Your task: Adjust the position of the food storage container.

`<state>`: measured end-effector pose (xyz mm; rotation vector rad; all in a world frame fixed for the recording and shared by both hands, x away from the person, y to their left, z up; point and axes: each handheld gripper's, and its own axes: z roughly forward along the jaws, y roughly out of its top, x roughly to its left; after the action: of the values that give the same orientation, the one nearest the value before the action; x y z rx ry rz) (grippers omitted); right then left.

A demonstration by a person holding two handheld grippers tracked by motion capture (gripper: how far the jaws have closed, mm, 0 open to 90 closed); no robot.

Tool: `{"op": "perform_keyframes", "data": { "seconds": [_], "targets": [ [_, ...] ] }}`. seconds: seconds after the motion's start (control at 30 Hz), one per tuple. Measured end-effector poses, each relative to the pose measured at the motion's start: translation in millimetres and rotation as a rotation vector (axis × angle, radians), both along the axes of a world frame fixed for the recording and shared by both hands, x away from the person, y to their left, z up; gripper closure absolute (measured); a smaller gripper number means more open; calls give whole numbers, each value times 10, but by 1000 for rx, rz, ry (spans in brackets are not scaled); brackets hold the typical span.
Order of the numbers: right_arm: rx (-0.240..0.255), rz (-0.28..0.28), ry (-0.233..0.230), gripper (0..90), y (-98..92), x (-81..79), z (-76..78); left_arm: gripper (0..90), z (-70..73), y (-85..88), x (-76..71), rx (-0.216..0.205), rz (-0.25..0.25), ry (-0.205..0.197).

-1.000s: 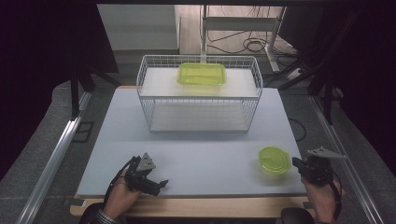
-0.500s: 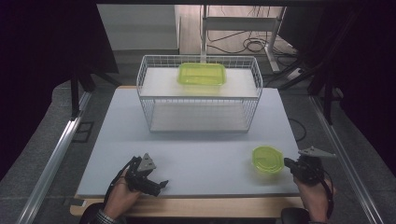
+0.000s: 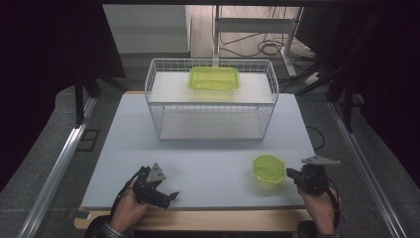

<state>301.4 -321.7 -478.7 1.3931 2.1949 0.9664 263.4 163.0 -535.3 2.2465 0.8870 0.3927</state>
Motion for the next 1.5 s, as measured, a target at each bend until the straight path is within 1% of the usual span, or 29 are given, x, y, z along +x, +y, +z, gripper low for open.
{"op": "perform_keyframes", "data": {
  "seconds": [0.17,0.4,0.57,0.67,0.8,0.97,1.0,1.07,1.23,1.37,1.5],
  "targets": [
    [14,33,10,890,139,33,-20,1,0,-2,0,3,-2,0],
    [28,97,28,889,374,91,-60,1,-4,-5,1,6,-1,0],
    [20,127,37,889,504,132,-92,1,-5,-7,1,6,-1,0],
    [24,129,48,889,519,150,-118,1,-6,-8,1,6,-1,1],
    [43,127,80,889,517,173,-173,1,-7,-10,1,8,-3,1],
    [50,148,96,889,586,212,-227,1,-9,-14,1,9,-2,2],
    [57,154,106,889,612,221,-239,1,-10,-14,1,9,-1,2],
    [61,165,110,889,650,240,-258,1,-9,-12,3,15,-4,1],
    [90,205,117,889,796,312,-293,1,-10,-13,3,16,-5,1],
    [121,244,136,889,942,397,-328,1,-8,-9,2,15,-4,0],
    [149,278,143,889,1063,462,-338,1,-7,-8,0,17,-4,1]
  ]
}}
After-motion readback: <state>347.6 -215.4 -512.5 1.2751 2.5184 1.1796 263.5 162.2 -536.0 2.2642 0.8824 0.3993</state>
